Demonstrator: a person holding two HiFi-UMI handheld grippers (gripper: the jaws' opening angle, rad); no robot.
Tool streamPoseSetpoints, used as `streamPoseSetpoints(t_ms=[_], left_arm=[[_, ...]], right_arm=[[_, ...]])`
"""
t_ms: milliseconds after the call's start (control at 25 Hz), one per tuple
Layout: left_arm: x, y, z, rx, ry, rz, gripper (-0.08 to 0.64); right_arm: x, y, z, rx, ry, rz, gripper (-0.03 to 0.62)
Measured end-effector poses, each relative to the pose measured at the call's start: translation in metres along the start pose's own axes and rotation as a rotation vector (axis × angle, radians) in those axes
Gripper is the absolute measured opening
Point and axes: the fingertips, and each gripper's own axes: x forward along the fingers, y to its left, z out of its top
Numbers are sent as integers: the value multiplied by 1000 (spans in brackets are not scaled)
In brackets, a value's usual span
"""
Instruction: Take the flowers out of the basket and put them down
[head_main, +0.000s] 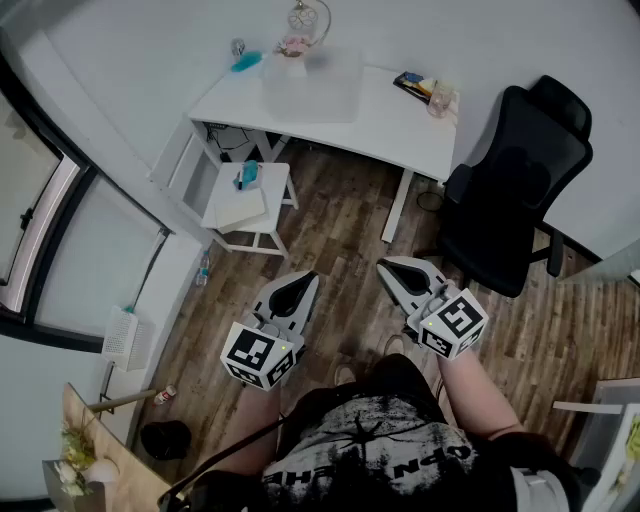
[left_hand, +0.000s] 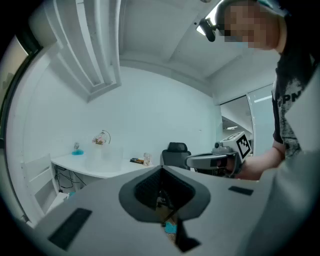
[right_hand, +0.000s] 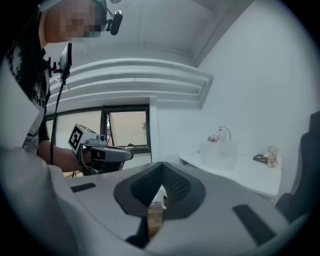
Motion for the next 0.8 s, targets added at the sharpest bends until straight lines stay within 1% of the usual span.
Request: streamPoseSetpoints(t_ms=[360,480,640,800], left_arm=[[2,-12,3,13,-3,-45,14],[0,-13,5,23,-8,-56,14],[0,-14,6,21,-12,-66,15],[-1,-13,4,24,-8,-79,14]], right_arm=[[-4,5,2,1,-2,-20,15],[-7,6,7,0,-20,-26,15],[-11,7,16,31,-58,-24,15],[-8,12,15,25,-50,-22,17]])
